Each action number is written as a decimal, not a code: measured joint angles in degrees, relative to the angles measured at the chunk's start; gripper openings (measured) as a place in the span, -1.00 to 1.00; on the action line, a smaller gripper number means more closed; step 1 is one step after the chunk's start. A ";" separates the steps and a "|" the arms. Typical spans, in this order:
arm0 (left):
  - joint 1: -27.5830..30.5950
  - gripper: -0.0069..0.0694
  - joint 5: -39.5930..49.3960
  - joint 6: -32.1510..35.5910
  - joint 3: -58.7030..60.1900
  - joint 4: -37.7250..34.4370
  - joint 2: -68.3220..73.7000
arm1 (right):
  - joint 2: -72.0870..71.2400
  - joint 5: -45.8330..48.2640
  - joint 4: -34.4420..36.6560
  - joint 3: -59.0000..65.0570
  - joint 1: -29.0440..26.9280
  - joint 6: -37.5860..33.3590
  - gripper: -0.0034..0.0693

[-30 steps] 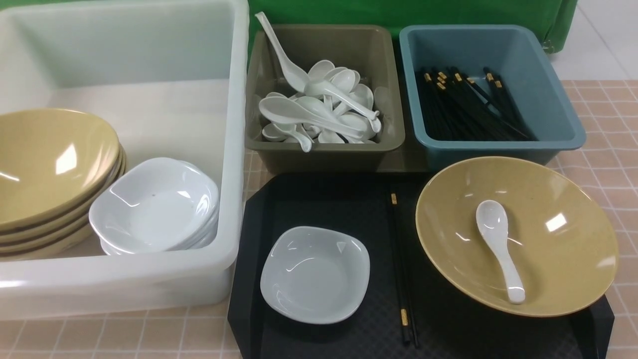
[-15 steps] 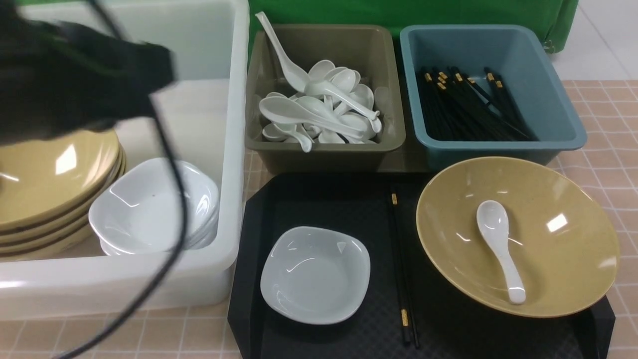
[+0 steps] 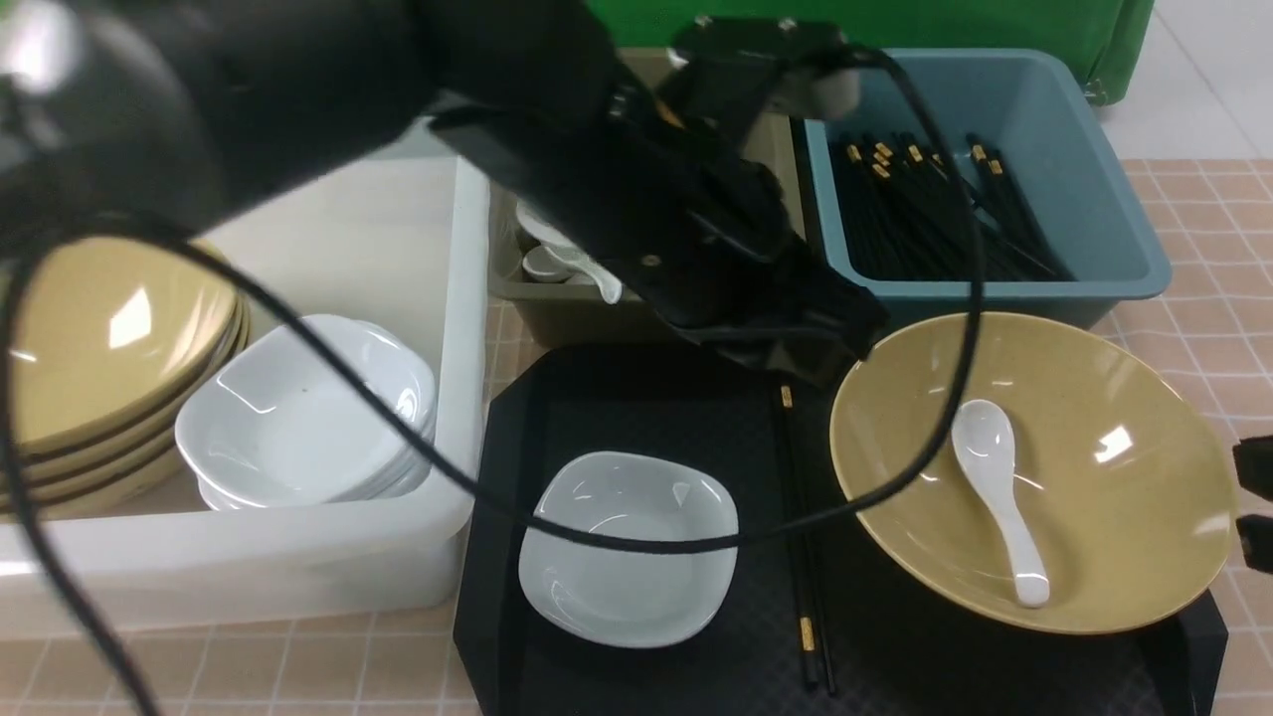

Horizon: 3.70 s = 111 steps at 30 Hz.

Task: On brown table put chopsticks spoon bowls plates into blue grey white boxes.
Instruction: 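Reach down and grasp the white spoon resting in the bowl with the right gripper, then place the white spoon into the bin of spoons with the right gripper, then grasp the large bowl on the tray by its rim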

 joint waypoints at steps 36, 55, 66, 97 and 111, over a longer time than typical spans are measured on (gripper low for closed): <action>-1.25 -0.74 -7.32 -46.83 47.20 53.69 -75.73 | 38.22 7.25 22.44 -18.94 1.70 -17.10 -0.41; -1.25 -0.74 -6.06 -42.35 49.23 38.66 -73.12 | 60.70 2.15 16.19 -69.35 16.51 -23.57 0.13; -1.25 -0.74 -23.98 -18.20 48.27 17.47 -52.78 | 36.28 24.38 -2.69 -73.86 13.47 -13.34 -0.47; -1.25 0.39 -17.29 -5.23 2.22 3.87 15.86 | -16.46 0.13 -3.64 10.94 13.47 -4.51 -0.80; -1.25 -0.76 -25.97 -3.13 2.18 -9.21 19.42 | -16.46 -1.21 -3.64 11.72 13.47 -4.44 -0.80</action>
